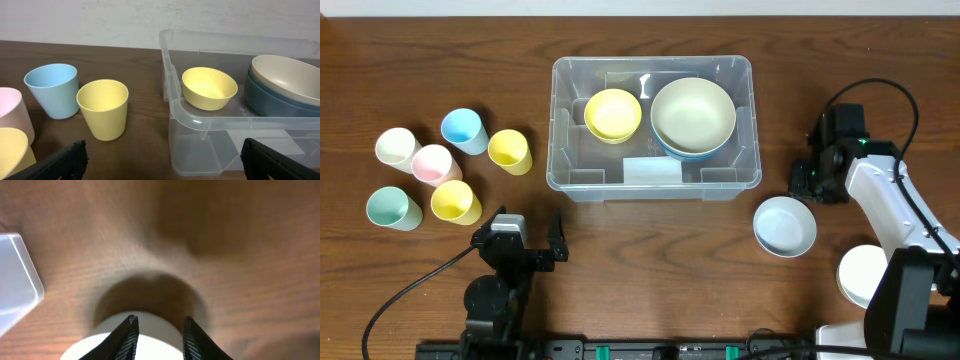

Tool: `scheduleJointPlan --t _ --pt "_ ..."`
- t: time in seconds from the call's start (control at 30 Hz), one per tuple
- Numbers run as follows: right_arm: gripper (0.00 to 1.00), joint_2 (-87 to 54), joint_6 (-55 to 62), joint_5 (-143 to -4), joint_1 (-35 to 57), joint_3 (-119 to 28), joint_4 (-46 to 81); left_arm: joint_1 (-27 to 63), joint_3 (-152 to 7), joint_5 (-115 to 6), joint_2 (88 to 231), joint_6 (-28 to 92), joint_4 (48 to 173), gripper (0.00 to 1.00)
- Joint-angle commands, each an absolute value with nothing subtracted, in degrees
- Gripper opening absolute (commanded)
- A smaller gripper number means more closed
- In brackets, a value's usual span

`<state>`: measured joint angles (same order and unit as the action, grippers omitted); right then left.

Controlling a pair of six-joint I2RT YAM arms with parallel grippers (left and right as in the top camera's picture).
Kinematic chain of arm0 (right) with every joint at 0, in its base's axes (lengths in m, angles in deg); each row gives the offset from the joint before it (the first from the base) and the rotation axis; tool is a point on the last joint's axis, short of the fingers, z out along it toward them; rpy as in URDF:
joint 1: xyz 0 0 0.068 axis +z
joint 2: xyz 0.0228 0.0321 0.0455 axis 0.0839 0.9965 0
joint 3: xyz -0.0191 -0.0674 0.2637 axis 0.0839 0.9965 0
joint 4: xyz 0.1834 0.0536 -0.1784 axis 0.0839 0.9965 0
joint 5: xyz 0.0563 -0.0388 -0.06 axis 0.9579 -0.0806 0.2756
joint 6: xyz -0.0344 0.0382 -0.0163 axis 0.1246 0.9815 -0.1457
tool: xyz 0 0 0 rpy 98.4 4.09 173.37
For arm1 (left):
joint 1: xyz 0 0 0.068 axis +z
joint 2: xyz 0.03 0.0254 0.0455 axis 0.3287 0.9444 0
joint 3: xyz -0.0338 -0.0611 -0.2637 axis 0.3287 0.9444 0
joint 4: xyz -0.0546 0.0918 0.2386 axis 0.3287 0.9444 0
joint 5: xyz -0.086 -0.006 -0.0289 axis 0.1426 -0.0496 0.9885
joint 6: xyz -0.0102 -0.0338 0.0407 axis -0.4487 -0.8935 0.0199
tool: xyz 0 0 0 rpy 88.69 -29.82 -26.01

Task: Pack container
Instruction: 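Grasp the rim of the small white bowl with the right gripper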

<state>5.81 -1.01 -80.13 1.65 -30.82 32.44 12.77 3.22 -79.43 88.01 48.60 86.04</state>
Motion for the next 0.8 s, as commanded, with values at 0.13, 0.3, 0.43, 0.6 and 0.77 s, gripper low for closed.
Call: scheduleJointPlan --t 0.13,0.3,0.43,0.6,0.77 --pt "0.31 5.4 -1.2 -78.4 1.3 -30.5 33.3 13.0 4.2 -79.0 87.7 48.7 87.9 0.98" --pt "0.38 5.4 -12.0 -71.9 1.5 -30.5 28.8 13.0 4.2 -79.0 87.7 48.7 87.9 0.98" --pt "0.40 5.4 -12.3 -71.5 1.4 -30.5 27.7 13.0 4.2 -79.0 87.7 48.7 87.9 0.98" --pt "0.37 5.5 -14.0 -70.7 1.4 -30.3 28.7 13.0 4.2 -79.0 87.7 48.7 87.9 0.98" --pt "0.35 5.5 -13.2 -69.9 1.4 -30.3 30.2 13.0 4.2 -79.0 87.7 48.7 87.9 0.98"
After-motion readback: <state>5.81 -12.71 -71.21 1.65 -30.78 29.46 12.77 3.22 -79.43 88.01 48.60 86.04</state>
